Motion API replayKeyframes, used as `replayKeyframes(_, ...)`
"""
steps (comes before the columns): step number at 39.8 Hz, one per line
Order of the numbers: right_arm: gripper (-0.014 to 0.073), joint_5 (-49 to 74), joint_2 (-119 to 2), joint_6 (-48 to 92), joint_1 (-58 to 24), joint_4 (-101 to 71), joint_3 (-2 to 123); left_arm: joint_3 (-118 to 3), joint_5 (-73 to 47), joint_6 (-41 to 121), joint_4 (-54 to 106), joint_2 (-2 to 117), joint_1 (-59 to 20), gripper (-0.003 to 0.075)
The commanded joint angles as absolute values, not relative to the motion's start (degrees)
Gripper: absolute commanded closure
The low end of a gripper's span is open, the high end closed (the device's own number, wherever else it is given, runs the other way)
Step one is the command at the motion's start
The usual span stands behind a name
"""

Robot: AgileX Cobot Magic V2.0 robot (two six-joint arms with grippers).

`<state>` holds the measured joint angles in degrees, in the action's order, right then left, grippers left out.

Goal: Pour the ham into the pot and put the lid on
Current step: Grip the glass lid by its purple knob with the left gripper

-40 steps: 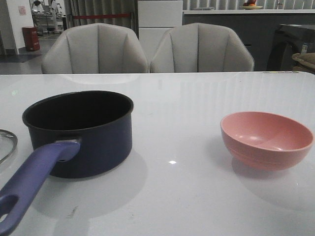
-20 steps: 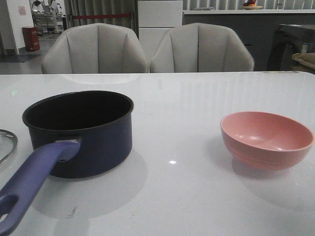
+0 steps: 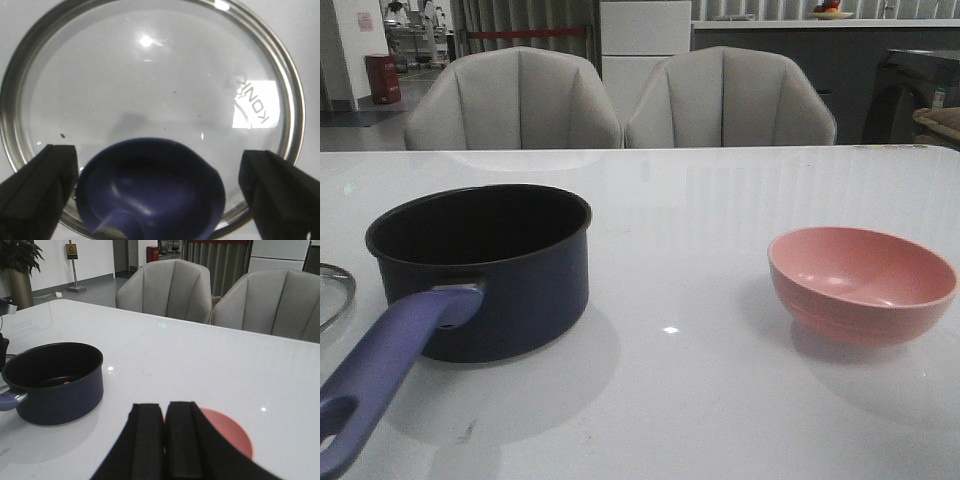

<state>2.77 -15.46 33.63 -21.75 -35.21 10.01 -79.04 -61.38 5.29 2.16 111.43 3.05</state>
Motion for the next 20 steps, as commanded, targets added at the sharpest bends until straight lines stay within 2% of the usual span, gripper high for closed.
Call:
replayKeyframes(1,0.0462,-0.5,-15.7,34.2,-21.8,-35.4,11.5,-80.7,-61.3,4.7,2.2,109.0,3.1,0.0080)
replayKeyframes(12,0.0462,-0.5,-15.7,34.2,-21.8,-35.4,11.5,-80.7,-61.4,4.7,2.2,109.0,3.1,0.0189)
replayKeyframes(20,0.0462,-0.5,-15.7,34.2,-21.8,-35.4,11.5,-80.7,-63.1,4.7,2.2,109.0,3.1,0.0354)
